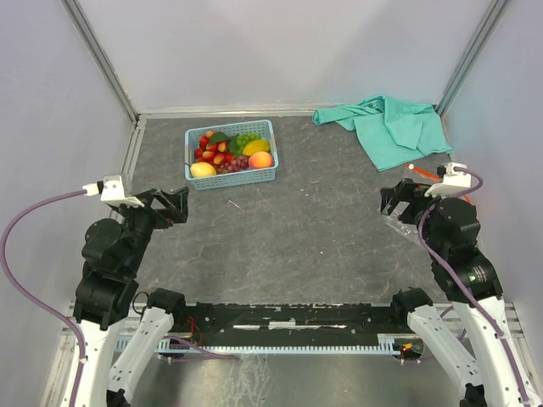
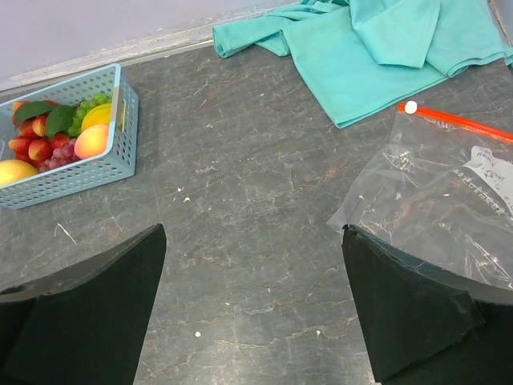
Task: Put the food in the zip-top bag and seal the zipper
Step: Pick up the zipper food storage bag at the center of the board.
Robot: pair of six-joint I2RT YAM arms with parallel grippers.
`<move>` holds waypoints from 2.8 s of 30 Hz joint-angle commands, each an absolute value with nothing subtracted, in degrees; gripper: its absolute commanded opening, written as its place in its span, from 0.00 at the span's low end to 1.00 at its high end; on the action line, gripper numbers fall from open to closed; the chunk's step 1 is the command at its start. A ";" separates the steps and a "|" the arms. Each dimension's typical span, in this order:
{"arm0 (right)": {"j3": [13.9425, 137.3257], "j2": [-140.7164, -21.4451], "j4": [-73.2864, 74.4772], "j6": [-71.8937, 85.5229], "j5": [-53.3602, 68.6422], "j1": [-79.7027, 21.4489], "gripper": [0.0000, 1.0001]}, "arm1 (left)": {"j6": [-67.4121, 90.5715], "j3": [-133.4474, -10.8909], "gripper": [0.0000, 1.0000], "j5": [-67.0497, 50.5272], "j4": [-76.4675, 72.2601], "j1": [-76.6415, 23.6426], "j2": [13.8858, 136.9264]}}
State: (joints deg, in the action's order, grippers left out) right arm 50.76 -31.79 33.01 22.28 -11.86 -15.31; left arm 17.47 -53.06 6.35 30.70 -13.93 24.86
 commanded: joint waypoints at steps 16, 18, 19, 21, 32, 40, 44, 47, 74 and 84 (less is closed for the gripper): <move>50.74 -30.19 34.43 23.15 -16.56 -15.07 0.99 | 19.99 -53.23 1.00 4.88 29.42 -13.54 25.04; 50.76 -30.88 35.15 23.14 -16.97 -15.11 0.99 | 20.27 -52.87 1.00 4.80 29.69 -13.58 25.08; 50.86 -31.47 35.68 23.03 -17.36 -15.09 0.99 | 20.35 -52.54 1.00 4.65 29.85 -13.54 25.09; 50.99 -32.95 36.80 23.86 -18.94 -15.12 0.99 | 20.60 -51.71 1.00 4.24 29.98 -13.58 24.95; 51.46 -52.97 40.40 25.23 -27.99 -14.48 0.99 | 22.61 -47.12 1.00 1.16 30.21 -14.51 25.02; 53.63 -70.58 30.82 24.83 -28.10 -6.61 0.99 | 23.43 -46.23 1.00 0.89 30.10 -17.06 26.02; 57.83 -81.58 27.48 27.39 -27.59 -3.64 0.99 | 23.92 -46.48 1.00 0.53 30.49 -17.66 27.45; 61.08 -88.36 26.24 29.84 -26.42 -2.04 0.96 | 25.19 -46.67 1.00 0.11 30.38 -17.91 28.24; 64.57 -99.11 25.93 23.04 -19.15 0.92 0.02 | 30.12 -47.16 0.96 -3.61 32.33 -17.93 31.95; 60.33 -85.75 28.14 13.76 -11.39 -7.32 0.02 | 32.17 -48.72 0.96 -5.52 31.36 -17.93 36.24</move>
State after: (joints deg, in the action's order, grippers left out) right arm 61.76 -92.77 27.70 18.48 -14.92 -2.98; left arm 29.17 -46.48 -3.44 34.11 -17.76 34.72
